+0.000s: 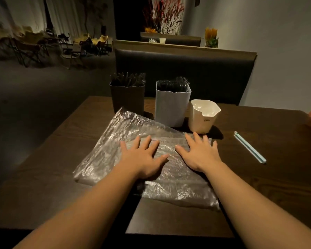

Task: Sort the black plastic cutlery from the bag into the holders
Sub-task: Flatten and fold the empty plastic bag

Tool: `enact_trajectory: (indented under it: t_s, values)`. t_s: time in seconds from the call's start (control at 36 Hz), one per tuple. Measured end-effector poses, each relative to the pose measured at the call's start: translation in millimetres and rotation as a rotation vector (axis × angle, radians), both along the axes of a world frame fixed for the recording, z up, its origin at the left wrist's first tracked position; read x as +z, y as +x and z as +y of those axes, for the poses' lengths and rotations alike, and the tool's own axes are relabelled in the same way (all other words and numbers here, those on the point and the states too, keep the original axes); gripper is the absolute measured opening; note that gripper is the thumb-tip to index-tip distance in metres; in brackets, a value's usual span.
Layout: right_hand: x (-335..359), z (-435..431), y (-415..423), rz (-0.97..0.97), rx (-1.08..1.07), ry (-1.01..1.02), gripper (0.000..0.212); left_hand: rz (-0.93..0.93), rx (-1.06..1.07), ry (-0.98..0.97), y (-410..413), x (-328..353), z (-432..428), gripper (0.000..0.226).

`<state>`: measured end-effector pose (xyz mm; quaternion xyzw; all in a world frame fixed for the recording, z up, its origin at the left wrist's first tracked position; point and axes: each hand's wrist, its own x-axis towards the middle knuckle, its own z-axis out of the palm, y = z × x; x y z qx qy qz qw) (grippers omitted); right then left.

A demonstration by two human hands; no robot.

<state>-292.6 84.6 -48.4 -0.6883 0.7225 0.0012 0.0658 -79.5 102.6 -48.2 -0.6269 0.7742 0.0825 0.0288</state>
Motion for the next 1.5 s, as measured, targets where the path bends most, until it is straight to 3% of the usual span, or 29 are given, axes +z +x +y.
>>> enact_trajectory:
  t_s: [0.06, 0.11, 0.17, 0.25, 0.33, 0.56, 0.67, 0.72, 0.78, 0.86, 0.92, 0.97, 1.03, 1.08, 1.17, 1.22, 1.31, 1.39, 1.5]
  values:
    - [-1.1, 0.0, 3.4, 0.006, 0.015, -0.008, 0.087, -0.069, 0.007, 0.041, 3.2, 15.1, -7.4, 0.08]
    - [-1.8, -0.1, 6.5, 0.009, 0.025, 0.004, 0.087, -0.119, 0.016, -0.056, -10.3, 30.3, -13.9, 0.071]
    - [-2.0, 0.1, 7.7, 0.002, 0.038, 0.008, 0.084, -0.057, -0.016, -0.212, -28.1, 34.1, -21.0, 0.063]
    - [-3.1, 2.0, 2.9, -0.007, 0.062, 0.007, 0.081, 0.052, -0.059, -0.138, -34.3, 21.0, -34.2, 0.062]
    - [-3.7, 1.0, -6.2, 0.003, 0.079, 0.038, 0.086, 0.063, 0.057, -0.033, -9.1, 4.9, -47.4, 0.063]
    - [-4.3, -1.5, -12.1, 0.018, 0.102, 0.037, 0.085, 0.108, 0.362, 0.008, 84.2, 1.4, -64.2, 0.064]
    - [-1.4, 1.2, -11.0, -0.028, 0.096, 0.034, 0.082, 0.183, 0.427, -0.101, 115.9, -0.7, -63.2, 0.058]
    - [1.3, 2.1, -10.3, -0.181, 0.094, -0.058, 0.074, 0.341, 0.442, -0.291, 118.1, 2.7, -57.2, 0.049]
    - [6.9, 4.4, -14.5, -0.426, 0.034, -0.277, 0.06, 0.494, 0.465, -0.454, 116.5, 12.2, -48.7, 0.038]
    - [22.4, 7.8, -32.2, -0.523, -0.142, -0.605, 0.037, 0.381, 0.538, -0.349, 122.3, 32.8, -40.2, 0.029]
    - [32.7, 11.9, -51.0, -0.359, -0.277, -0.49, 0.031, 0.233, 0.569, -0.132, 128.8, 43.0, -36.7, 0.033]
    - [40.8, 17.3, -61.6, -0.176, -0.352, -0.137, 0.057, 0.2, 0.581, 0.057, 135.0, 48.6, -33.8, 0.041]
    - [44.0, 22.3, -62.6, -0.173, -0.324, 0.115, 0.078, 0.296, 0.581, 0.179, 140.2, 51.2, -32.5, 0.043]
    - [46.1, 27.1, -57.8, -0.263, -0.234, 0.223, 0.07, 0.429, 0.569, 0.304, 142.7, 54.5, -29.2, 0.035]
    - [46.5, 29.7, -46.8, -0.524, -0.134, 0.304, 0.044, 0.357, 0.518, 0.428, 146.1, 61.8, -22.7, 0.02]
    - [46.6, 30.0, -45.6, -0.684, -0.159, 0.273, 0.029, 0.322, 0.53, 0.404, 148.4, 62.8, -20.7, 0.015]
    - [47.1, 28.9, -49.8, -0.77, -0.168, 0.23, 0.024, 0.365, 0.526, 0.297, 153.9, 62.2, -18.1, 0.009]
    - [47.2, 27.9, -54.8, -0.961, -0.147, 0.245, 0.02, 0.608, 0.499, 0.303, 161.5, 59.8, -14.6, 0.006]
    - [43.5, 30.8, -61.8, -1.138, -0.103, 0.378, 0.022, 0.964, 0.529, 0.494, 167.4, 56.9, -8.0, 0.013]
